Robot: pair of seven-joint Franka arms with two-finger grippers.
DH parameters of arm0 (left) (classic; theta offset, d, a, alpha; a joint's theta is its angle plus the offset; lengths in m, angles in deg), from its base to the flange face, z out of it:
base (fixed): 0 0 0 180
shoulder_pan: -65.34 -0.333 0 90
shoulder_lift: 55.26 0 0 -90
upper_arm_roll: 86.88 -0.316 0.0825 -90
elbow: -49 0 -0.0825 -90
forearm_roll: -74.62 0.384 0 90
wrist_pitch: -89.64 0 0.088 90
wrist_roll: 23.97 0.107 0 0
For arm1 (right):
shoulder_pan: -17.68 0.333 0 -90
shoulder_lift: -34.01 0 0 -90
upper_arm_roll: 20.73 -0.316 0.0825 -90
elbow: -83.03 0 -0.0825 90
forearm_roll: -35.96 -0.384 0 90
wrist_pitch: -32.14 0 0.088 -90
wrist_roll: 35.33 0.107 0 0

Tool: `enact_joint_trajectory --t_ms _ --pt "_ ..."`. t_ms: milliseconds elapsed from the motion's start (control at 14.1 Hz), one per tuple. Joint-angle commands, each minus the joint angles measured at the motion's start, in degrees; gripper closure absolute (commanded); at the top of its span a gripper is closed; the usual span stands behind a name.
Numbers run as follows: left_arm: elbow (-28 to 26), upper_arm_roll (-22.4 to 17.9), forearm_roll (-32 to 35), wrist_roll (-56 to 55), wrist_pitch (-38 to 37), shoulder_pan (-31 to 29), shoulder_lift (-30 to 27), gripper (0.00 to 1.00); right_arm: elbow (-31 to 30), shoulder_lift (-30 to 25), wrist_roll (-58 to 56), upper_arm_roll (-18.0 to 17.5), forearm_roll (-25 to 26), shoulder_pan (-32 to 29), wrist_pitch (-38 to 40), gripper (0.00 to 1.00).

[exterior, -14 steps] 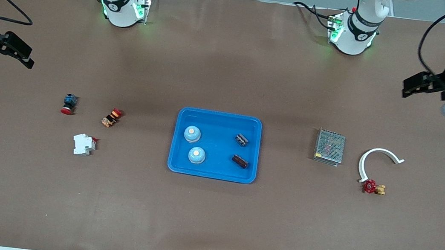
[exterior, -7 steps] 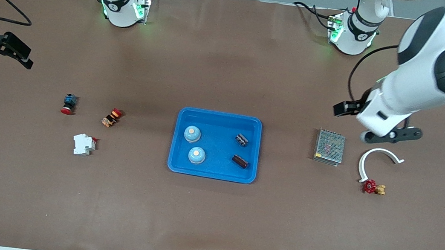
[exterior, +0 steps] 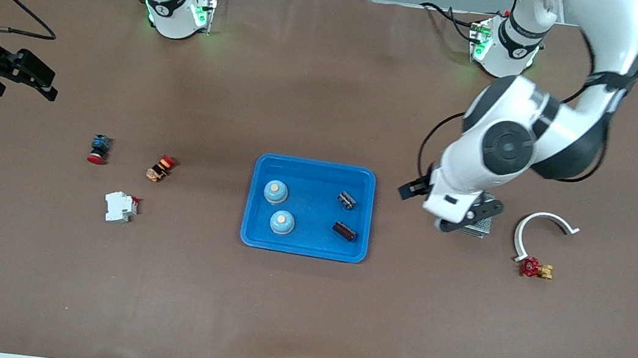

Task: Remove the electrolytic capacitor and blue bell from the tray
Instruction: 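Move the left gripper over a brown capacitor in the blue tray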

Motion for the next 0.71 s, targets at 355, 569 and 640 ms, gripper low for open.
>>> enact_joint_trajectory --t_ms 355,569,640 --pt "1.77 -0.02 0.71 -15.34 15.90 6.60 12.57 0.11 0.67 1.37 0.31 0.08 -0.37 5.78 1.28 0.00" --pt "1.77 -0.02 0.97 -19.22 21.35 8.62 16.00 0.21 0.67 4.61 10.35 0.08 -1.25 12.63 -1.25 0.00" --pt "1.77 -0.29 0.97 -19.22 22.32 9.06 16.80 0.24 0.67 5.49 16.24 0.08 -1.51 15.17 -2.66 0.00"
